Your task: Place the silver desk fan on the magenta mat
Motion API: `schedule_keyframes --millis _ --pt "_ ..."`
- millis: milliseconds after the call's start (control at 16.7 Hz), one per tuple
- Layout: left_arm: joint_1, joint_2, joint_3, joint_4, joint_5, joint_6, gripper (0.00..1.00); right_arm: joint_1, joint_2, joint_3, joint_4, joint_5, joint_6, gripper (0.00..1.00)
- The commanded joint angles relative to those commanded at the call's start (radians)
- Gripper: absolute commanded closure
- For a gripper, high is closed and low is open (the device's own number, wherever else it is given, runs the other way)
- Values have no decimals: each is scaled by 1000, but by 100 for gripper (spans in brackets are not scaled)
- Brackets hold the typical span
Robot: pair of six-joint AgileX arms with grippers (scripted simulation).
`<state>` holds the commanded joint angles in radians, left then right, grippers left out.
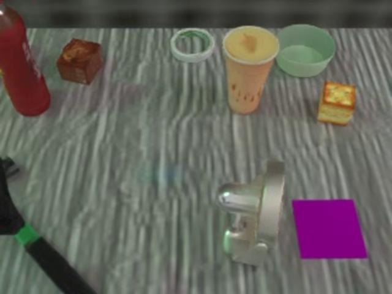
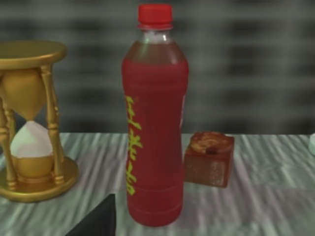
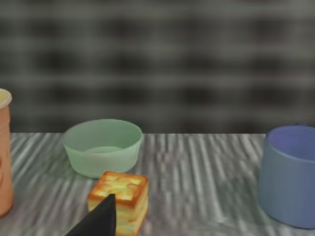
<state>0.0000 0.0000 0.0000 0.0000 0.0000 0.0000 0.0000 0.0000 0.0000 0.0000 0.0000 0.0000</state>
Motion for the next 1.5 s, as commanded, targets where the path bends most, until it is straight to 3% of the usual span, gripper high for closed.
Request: schedule_keyframes --millis 240,480,1200,1500 --pt "0 0 0 0 0 0 0 17 31 30 -31 -1 18 0" --pt "0 0 0 0 0 0 0 102 222 214 -205 0 125 0" --pt "0 0 0 0 0 0 0 518 1382 1265 -1008 0 677 0" --pt "0 0 0 0 0 0 0 653 1752 1590 -1276 0 852 0"
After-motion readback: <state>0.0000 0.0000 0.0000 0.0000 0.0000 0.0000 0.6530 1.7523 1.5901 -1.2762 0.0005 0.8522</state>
